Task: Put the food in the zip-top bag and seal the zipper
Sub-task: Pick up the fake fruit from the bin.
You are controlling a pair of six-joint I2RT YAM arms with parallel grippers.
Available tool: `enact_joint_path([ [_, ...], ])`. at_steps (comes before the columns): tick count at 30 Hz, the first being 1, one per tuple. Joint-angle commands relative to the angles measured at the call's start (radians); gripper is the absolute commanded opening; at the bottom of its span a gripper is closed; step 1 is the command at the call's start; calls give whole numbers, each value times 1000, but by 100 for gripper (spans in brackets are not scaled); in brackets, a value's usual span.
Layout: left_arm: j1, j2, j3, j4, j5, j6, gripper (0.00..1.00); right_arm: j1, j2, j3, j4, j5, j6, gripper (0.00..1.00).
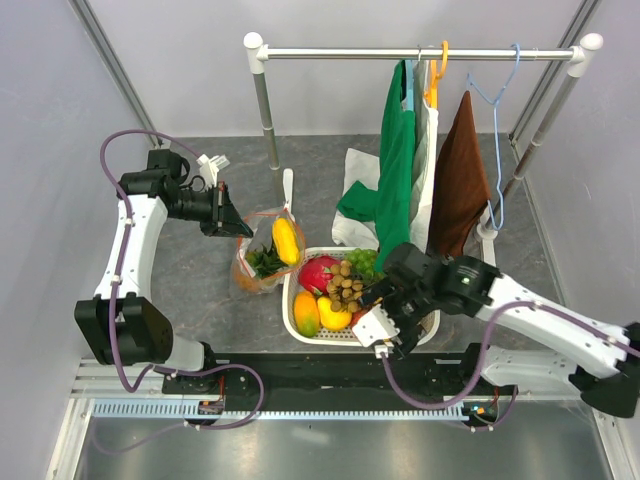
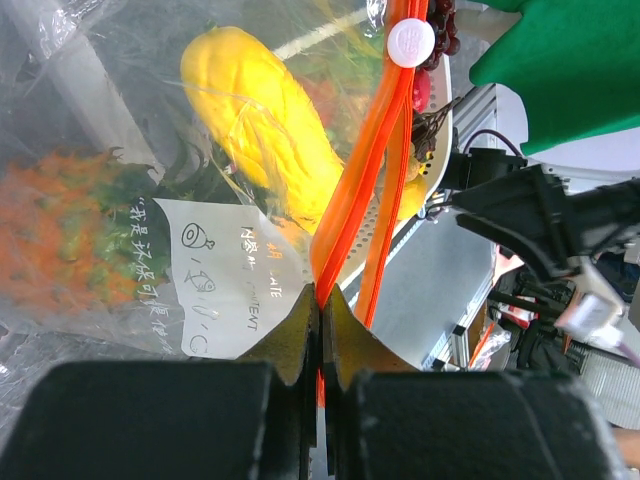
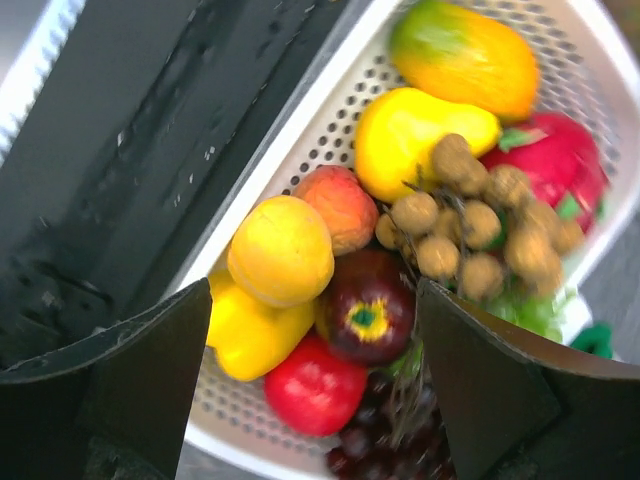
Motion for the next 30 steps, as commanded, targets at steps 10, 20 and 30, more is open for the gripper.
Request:
enact_joint_path([
  [10, 7, -26, 1, -1, 37, 2, 2, 57, 240, 12, -175, 28, -610, 87],
  [20, 7, -20, -4, 0, 50, 6, 2, 93, 317, -31, -126, 128, -630, 85],
  [30, 6, -18, -2, -3, 49, 5, 2, 93, 348, 26, -112, 133, -542, 52],
])
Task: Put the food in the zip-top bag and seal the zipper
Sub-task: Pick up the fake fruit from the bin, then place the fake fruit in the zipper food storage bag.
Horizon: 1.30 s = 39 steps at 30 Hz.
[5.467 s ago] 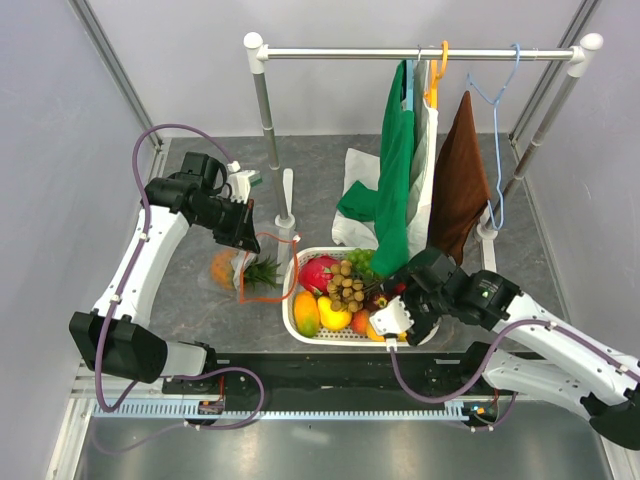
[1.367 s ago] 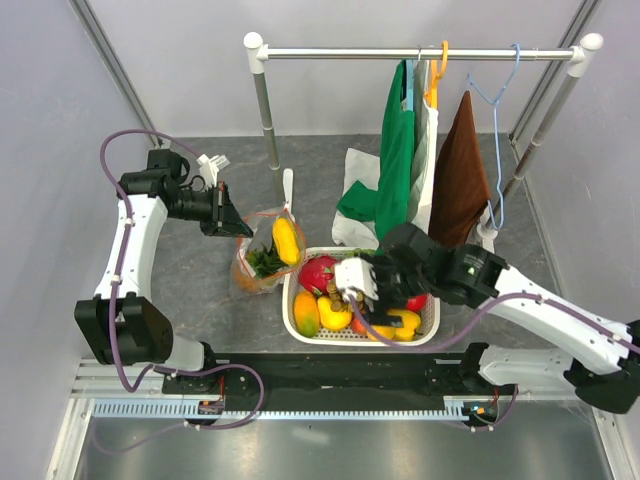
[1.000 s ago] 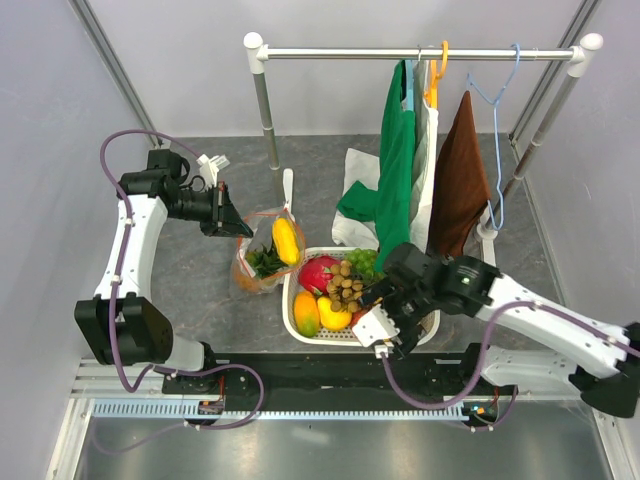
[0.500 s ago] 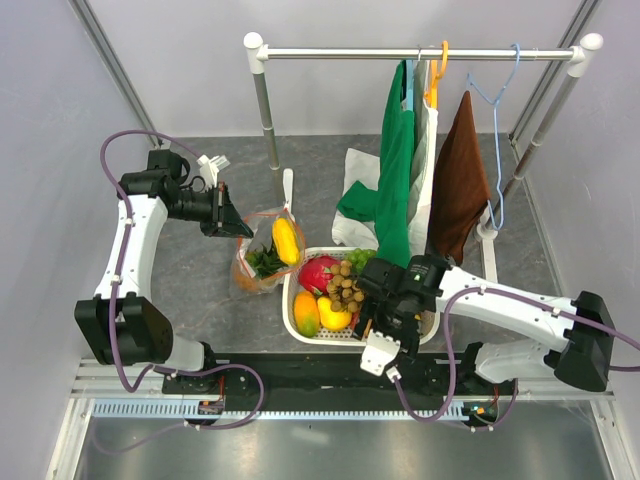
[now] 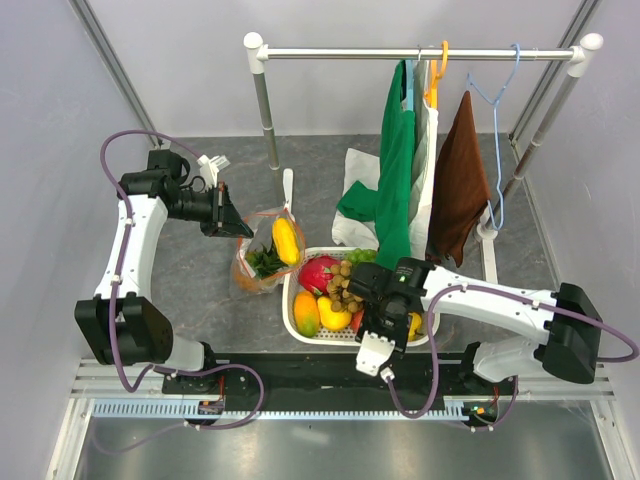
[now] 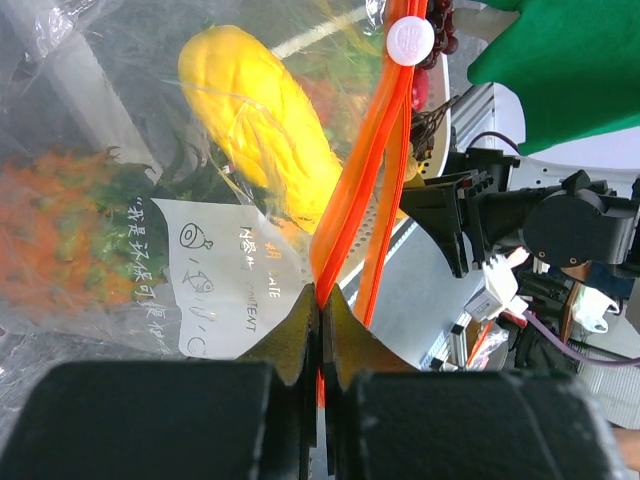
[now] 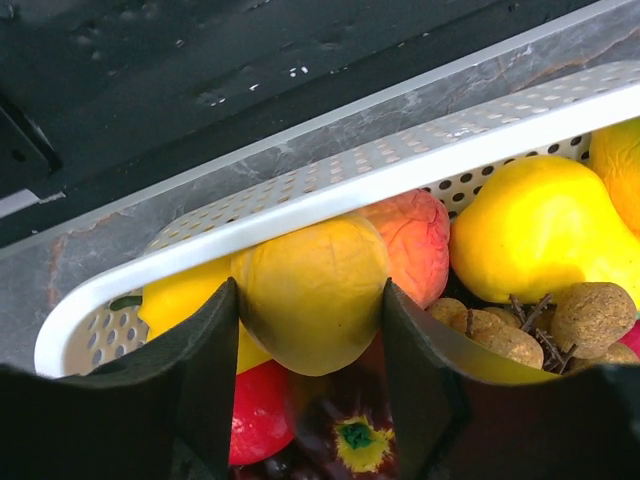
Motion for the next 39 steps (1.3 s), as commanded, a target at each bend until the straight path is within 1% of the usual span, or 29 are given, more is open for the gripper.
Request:
enact_joint_path([
  [1, 7, -18, 1, -3, 45, 8, 2, 4, 7, 66, -25, -21, 68, 49],
  [3, 7, -24, 0, -5, 43, 8, 2, 4, -16, 127, -39, -47, 111, 43],
  [4, 6, -24, 0, -6, 42, 10, 2, 4, -20, 152, -45, -58, 160, 40],
  [6, 6, -24, 1, -9, 42, 13, 2, 4, -29, 233, -47, -72, 226, 39],
  [8, 6, -23, 0, -11, 40, 16, 2, 4, -34, 305, -39, -104, 328, 37],
  [9, 6, -20, 1, -12, 40, 16, 2, 4, -34, 324, -6, -118, 368, 37],
  [10, 7, -20, 3, -11, 40, 16, 2, 4, -36, 339, 34, -118, 495, 37],
  [12, 6, -20, 1, -12, 42, 17, 2, 3, -25, 384, 177, -119, 612, 37],
  [13, 6, -18, 3, -12, 43, 17, 2, 3, -16, 411, 238, -89, 774, 37],
  [14, 6, -18, 3, -12, 42, 16, 2, 0, 10, 430, 348, -69, 842, 37],
  [16, 6, -20, 0, -11, 48, 16, 2, -19, 47, 503, 448, -32, 998, 35],
  [17, 6, -20, 0, -12, 48, 16, 2, -42, 99, 534, 513, -27, 1134, 34],
  [19, 7, -17, 1, -14, 51, 16, 2, -60, 154, 619, 561, -18, 1244, 32],
  [20, 6, -17, 4, -14, 54, 14, 2, -69, 211, 647, 585, 11, 1337, 31],
  [25, 9, -11, 21, -20, 71, 16, 2, -99, 393, 794, 588, 28, 1479, 28],
  [31, 26, -5, 23, -29, 103, 16, 2, -100, 519, 881, 568, 80, 1507, 28],
  [32, 27, 0, 21, -31, 109, 17, 2, -100, 524, 882, 573, 101, 1508, 34],
  [34, 35, 5, 18, -31, 124, 20, 2, -100, 541, 888, 585, 163, 1515, 40],
  [35, 38, 11, 18, -32, 124, 22, 2, -100, 547, 896, 590, 183, 1519, 53],
  [36, 40, 14, 13, -32, 135, 20, 2, -99, 553, 904, 591, 228, 1525, 59],
  [37, 44, 15, 12, -32, 141, 20, 2, -99, 559, 920, 593, 243, 1541, 64],
  [38, 47, 22, 12, -32, 146, 19, 2, -97, 560, 924, 593, 252, 1547, 79],
  [39, 49, 23, 10, -31, 149, 19, 2, -97, 557, 925, 594, 258, 1551, 86],
])
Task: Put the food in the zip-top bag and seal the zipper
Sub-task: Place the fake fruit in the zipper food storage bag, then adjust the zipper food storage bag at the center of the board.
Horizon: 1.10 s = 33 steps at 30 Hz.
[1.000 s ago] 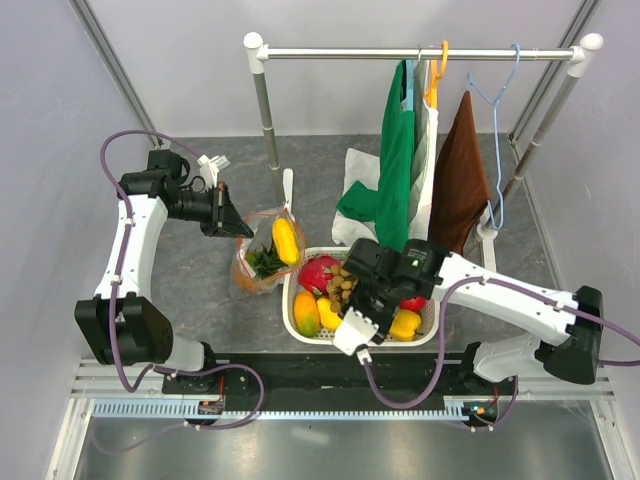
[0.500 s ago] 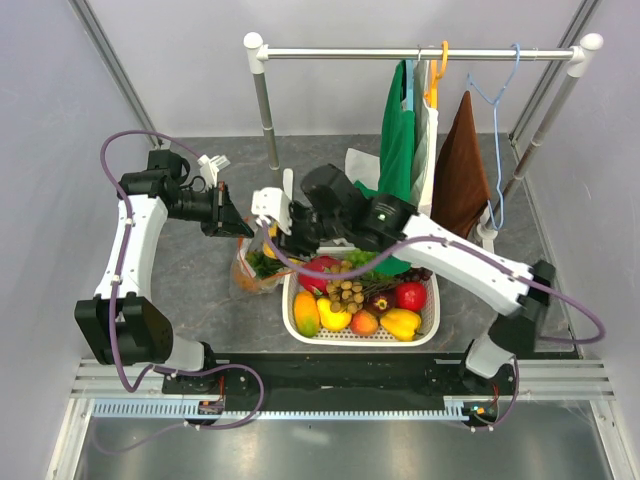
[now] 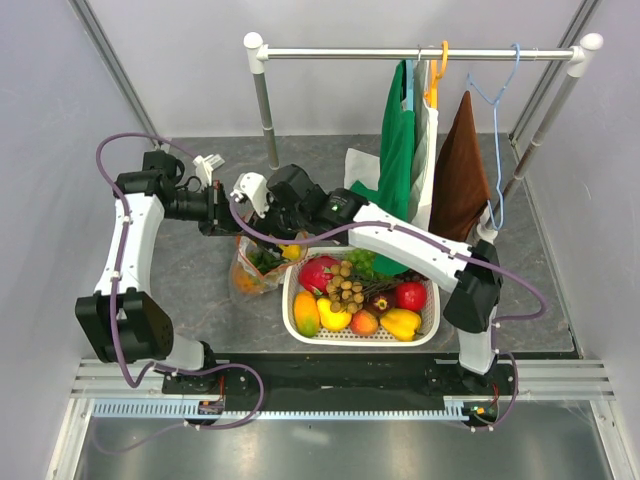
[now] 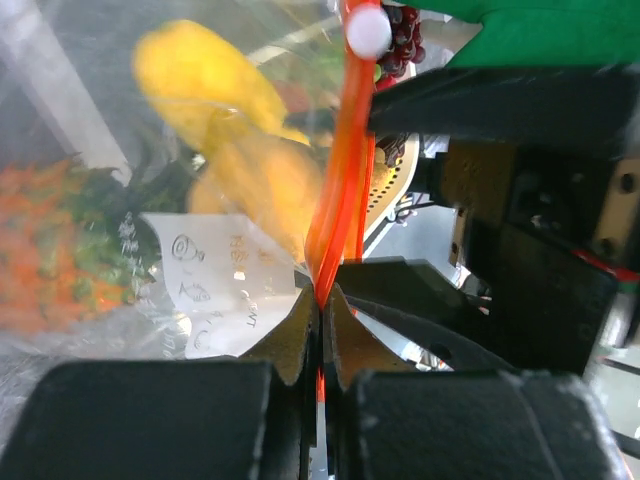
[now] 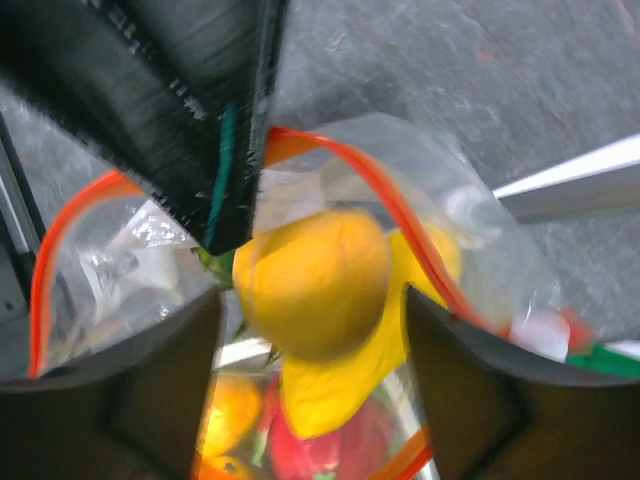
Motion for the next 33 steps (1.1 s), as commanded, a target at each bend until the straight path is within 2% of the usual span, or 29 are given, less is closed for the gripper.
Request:
enact_joint_path([
  [1, 19, 14, 12, -13, 78, 18, 2, 3, -26, 64, 39, 85, 52, 89],
  [4, 30, 20, 12, -13, 83, 17, 2, 6, -96, 9, 51, -7, 38, 94],
  [7, 33, 16, 6, -13, 81, 21, 2, 12, -189, -60, 50, -78, 3, 95],
  [10, 36, 11, 1, -10, 81, 20, 2, 11, -254, -85, -31, -31, 15, 93],
  [13, 39, 8, 3, -10, 80, 20, 2, -30, -328, -190, -73, 28, 154, 93],
  [15, 38, 11, 6, -10, 78, 18, 2, -50, -374, -291, -65, 57, 267, 88],
  [20, 39, 2, 6, -10, 66, 17, 2, -69, -392, -376, -27, 59, 366, 75],
  [27, 39, -18, -5, -10, 52, 20, 2, -84, -319, -331, 24, 51, 477, 74],
  [29, 38, -20, -6, -10, 53, 20, 2, -92, -311, -333, 57, 17, 509, 71],
  [33, 38, -18, 0, -10, 53, 20, 2, -92, -270, -347, 61, -19, 556, 54],
])
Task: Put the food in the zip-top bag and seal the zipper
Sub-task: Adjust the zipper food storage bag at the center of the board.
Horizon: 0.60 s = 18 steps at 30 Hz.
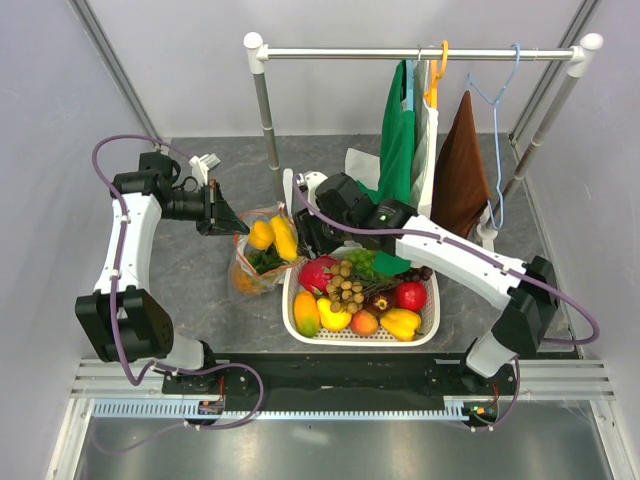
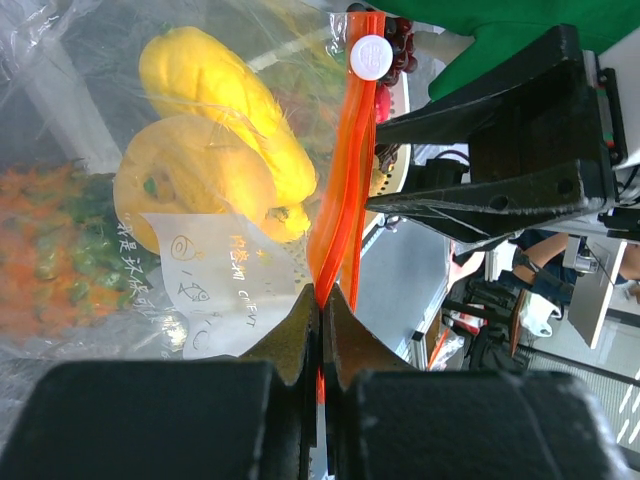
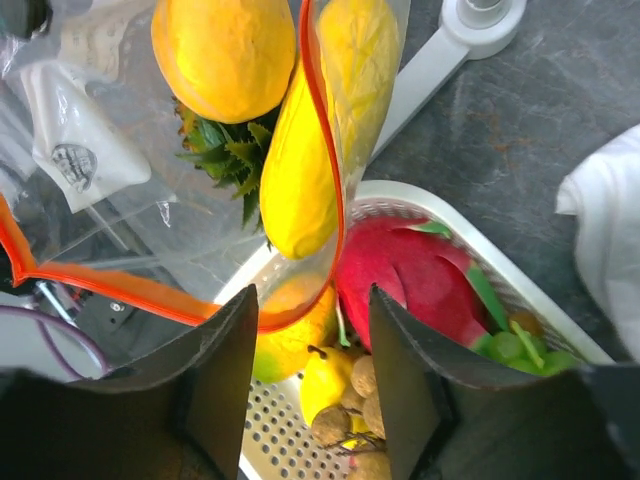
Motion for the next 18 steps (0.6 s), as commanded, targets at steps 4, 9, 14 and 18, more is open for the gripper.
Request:
enact_joint_path([
  [4, 5, -32, -1, -8, 28, 28, 2, -24, 53, 21, 56, -91, 131, 31],
  [9, 7, -30, 8, -29, -29, 60, 2, -41, 44, 52, 181, -238, 217, 0],
  [14, -12, -72, 252, -68, -340, 109, 2, -34, 54, 189, 292, -326, 364, 0],
  [18, -58, -66, 361, -127, -510, 127, 2, -30, 79, 189, 275, -335, 395, 0],
])
